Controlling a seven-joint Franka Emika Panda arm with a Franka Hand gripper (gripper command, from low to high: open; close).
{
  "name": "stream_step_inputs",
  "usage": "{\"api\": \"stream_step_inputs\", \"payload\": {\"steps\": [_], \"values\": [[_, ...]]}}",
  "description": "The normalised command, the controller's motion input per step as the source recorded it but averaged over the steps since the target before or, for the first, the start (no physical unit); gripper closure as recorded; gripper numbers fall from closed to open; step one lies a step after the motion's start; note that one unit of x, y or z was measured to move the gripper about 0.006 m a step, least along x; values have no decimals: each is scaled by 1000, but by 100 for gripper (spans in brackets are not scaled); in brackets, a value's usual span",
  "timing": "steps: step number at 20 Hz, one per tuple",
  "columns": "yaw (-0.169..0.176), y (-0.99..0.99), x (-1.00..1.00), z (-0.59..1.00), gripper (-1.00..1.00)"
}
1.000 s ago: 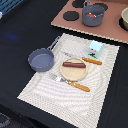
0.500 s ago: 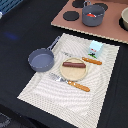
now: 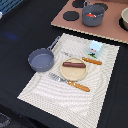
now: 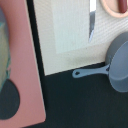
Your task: Interact with the objects in diverse but meaningful ways.
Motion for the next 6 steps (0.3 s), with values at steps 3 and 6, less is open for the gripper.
{"api": "stream_step_inputs", "payload": {"steps": [3,6], "values": [[-8,-242,-40,-265,-100],[0,-78,0,-194,-100]]}}
